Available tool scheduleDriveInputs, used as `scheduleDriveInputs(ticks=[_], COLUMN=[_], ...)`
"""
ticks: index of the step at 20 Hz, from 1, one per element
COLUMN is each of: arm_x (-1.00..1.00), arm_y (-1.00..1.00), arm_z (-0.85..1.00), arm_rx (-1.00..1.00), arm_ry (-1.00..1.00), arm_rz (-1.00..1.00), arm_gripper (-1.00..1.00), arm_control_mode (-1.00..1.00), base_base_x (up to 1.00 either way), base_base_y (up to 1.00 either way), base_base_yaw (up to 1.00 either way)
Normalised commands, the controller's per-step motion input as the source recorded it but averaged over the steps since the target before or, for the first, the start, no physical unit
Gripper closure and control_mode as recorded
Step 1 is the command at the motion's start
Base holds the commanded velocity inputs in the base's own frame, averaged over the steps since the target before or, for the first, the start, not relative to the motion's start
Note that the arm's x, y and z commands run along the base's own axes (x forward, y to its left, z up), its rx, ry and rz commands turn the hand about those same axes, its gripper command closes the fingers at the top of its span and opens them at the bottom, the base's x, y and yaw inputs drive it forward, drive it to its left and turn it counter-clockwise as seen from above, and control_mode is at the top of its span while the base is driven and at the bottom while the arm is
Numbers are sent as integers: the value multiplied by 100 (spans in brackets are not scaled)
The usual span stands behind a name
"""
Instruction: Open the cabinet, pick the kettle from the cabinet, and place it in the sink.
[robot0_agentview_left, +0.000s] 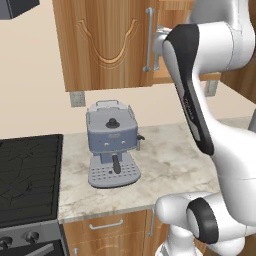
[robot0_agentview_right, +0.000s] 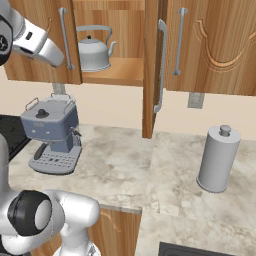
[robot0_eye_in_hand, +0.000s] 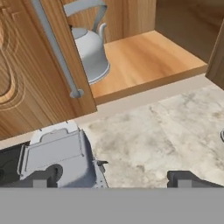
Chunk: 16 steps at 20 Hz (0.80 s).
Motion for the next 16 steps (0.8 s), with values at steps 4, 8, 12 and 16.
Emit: scheduleDriveInputs(ticks=[4, 8, 12, 16], arm_x=[29, 28, 29, 31], arm_y=[0, 0, 0, 0], arm_z=[-9, -7, -1, 0], arm_rx=[-5, -7, -1, 0], arm_ry=[-16, -17, -6, 0], arm_rz=[1, 0, 1, 2], arm_gripper=[-100, -100, -100, -100], arm_control_mode=[-100, -100, -100, -100], base_base_x=[0, 0, 0, 0], base_base_y=[0, 0, 0, 0], base_base_yaw=[0, 0, 0, 0])
